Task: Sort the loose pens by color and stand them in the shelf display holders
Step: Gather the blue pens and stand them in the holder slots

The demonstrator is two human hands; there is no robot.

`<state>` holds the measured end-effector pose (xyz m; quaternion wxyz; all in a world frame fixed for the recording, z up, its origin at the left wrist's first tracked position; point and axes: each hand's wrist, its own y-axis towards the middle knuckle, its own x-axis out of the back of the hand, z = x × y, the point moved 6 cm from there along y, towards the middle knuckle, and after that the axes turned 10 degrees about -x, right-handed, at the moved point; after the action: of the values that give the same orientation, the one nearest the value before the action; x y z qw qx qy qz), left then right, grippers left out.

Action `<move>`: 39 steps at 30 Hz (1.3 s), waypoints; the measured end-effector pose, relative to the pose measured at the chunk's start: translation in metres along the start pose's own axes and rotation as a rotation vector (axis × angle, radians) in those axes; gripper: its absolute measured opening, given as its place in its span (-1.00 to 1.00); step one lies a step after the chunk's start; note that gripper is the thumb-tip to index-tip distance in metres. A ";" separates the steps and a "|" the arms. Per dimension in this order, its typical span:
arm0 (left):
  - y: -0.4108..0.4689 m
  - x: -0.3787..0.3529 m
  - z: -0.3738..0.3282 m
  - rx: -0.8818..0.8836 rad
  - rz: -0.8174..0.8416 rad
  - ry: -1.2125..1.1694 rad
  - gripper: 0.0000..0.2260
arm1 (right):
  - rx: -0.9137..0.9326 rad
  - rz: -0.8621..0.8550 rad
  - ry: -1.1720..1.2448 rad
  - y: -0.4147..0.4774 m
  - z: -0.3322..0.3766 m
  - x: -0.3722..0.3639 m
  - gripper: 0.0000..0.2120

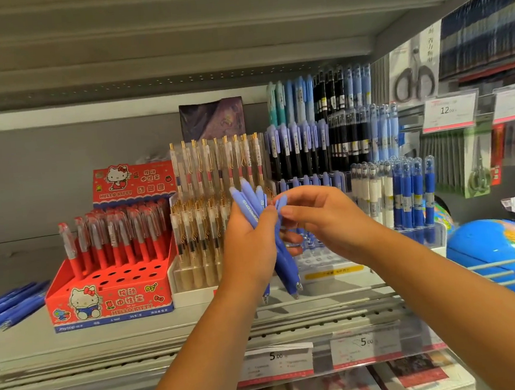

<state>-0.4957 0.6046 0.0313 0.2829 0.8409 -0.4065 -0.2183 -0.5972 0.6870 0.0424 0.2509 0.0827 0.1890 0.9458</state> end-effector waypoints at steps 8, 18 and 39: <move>0.001 0.008 0.001 0.025 -0.080 -0.023 -0.79 | 0.060 -0.159 0.163 0.003 0.004 0.015 -0.86; 0.011 0.015 0.012 -0.050 -0.131 -0.038 -0.68 | 0.183 -0.684 0.109 -0.002 0.012 0.064 -0.85; 0.010 0.009 0.008 -0.105 -0.066 0.059 -0.68 | 0.119 -0.654 -0.697 0.025 0.005 0.032 -0.80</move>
<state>-0.5005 0.5900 0.0307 0.3313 0.8438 -0.3581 -0.2236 -0.6343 0.6850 0.0591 0.5785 0.3450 0.1638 0.7208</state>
